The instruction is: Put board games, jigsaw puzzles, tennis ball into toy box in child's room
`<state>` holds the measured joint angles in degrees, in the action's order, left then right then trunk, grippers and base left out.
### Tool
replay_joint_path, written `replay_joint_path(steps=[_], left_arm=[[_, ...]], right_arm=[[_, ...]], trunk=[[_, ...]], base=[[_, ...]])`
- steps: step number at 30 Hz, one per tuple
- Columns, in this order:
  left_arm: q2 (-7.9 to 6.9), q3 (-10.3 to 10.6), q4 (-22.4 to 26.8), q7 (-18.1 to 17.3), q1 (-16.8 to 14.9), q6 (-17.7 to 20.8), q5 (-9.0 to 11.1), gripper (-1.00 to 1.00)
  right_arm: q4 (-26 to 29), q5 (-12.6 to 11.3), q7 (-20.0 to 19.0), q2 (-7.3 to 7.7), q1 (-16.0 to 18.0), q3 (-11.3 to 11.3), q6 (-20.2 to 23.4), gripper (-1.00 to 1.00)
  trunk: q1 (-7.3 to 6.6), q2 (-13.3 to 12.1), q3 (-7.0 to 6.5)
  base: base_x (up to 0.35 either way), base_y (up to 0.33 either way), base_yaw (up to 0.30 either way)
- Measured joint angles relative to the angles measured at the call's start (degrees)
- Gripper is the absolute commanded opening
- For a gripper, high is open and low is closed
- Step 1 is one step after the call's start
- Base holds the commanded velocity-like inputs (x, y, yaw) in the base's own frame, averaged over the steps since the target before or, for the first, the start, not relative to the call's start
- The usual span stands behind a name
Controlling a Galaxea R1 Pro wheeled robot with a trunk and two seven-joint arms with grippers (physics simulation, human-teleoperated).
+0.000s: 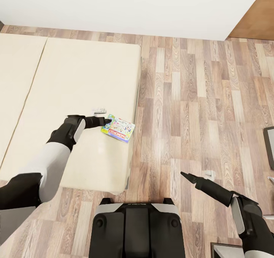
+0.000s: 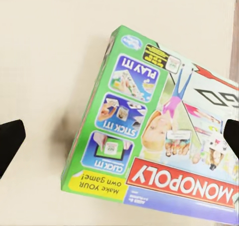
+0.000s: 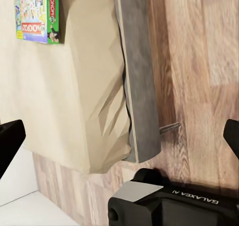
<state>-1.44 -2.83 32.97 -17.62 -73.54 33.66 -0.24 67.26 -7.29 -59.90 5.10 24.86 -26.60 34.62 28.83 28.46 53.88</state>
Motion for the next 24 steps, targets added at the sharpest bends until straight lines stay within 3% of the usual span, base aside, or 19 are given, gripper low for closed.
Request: replay_joint_path(steps=[9, 24], left_arm=[[1.87, 0.3, -3.3, 0.5, -1.7, -1.4, -0.1, 1.00], [2.87, 0.5, -3.6, 2.2, -1.9, -1.6, -0.2, 1.00]], right_arm=[[0.7, 0.0, 0.1, -0.01, 0.0, 0.0, 0.1, 1.00], [0.7, 0.1, 0.1, -0.01, 0.0, 0.0, 0.0, 1.00]], trunk=[[0.00, 0.0, 0.24], [0.00, 0.0, 1.42]], base=[[0.000, 0.000, 0.000], [0.000, 0.000, 0.000]])
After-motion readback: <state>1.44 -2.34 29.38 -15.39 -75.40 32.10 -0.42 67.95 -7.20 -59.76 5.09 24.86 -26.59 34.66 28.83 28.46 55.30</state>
